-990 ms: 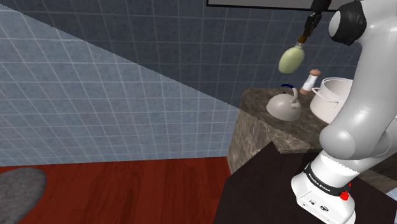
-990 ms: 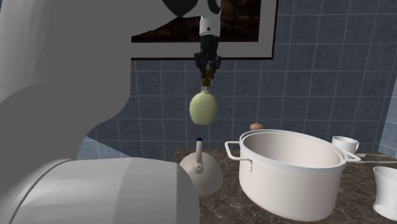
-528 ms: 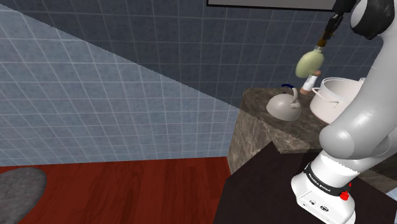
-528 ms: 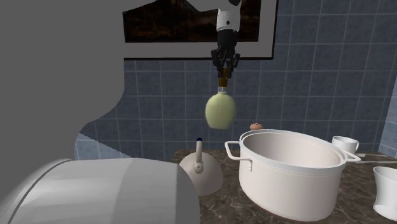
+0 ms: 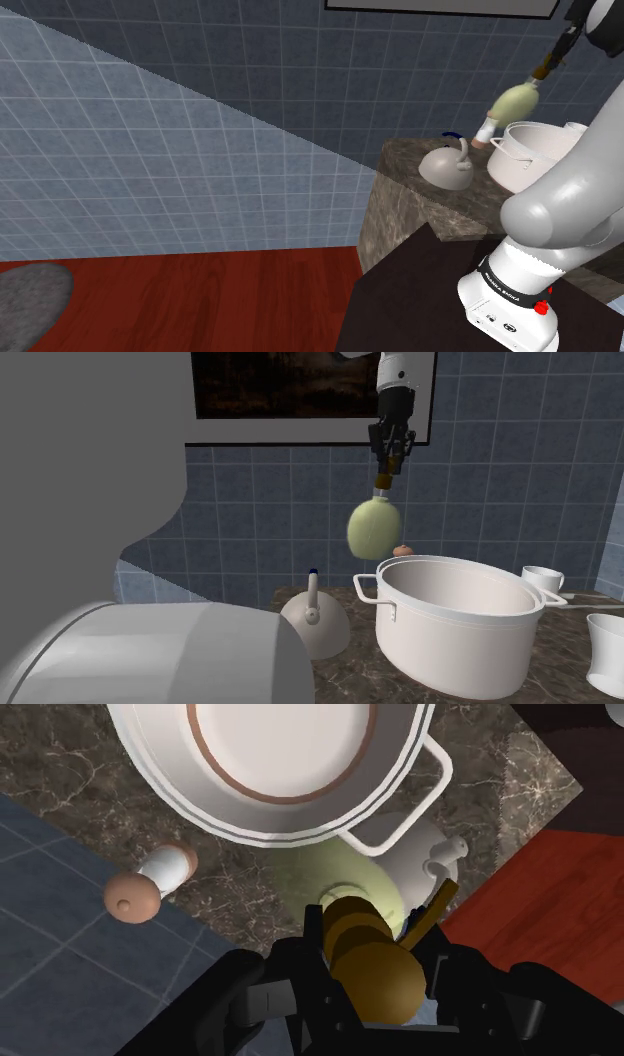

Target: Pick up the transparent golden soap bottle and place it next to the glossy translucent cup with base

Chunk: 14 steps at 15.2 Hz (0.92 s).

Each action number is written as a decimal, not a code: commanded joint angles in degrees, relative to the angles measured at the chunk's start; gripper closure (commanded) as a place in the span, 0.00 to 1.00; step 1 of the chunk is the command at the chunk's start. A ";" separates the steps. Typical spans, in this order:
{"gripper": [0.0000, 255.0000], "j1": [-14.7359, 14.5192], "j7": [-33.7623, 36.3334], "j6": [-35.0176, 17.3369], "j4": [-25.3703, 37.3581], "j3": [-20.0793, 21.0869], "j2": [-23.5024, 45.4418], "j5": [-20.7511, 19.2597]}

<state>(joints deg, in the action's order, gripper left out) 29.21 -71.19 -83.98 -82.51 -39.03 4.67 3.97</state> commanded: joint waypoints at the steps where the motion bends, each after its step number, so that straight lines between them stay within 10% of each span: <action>1: 1.00 1.38 -2.74 -0.50 -1.30 -1.20 -0.82 -0.58; 14: 1.00 12.01 -21.52 0.18 0.34 -9.56 1.45 0.74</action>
<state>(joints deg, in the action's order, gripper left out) 40.31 -91.03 -83.80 -82.39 -47.94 5.74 4.40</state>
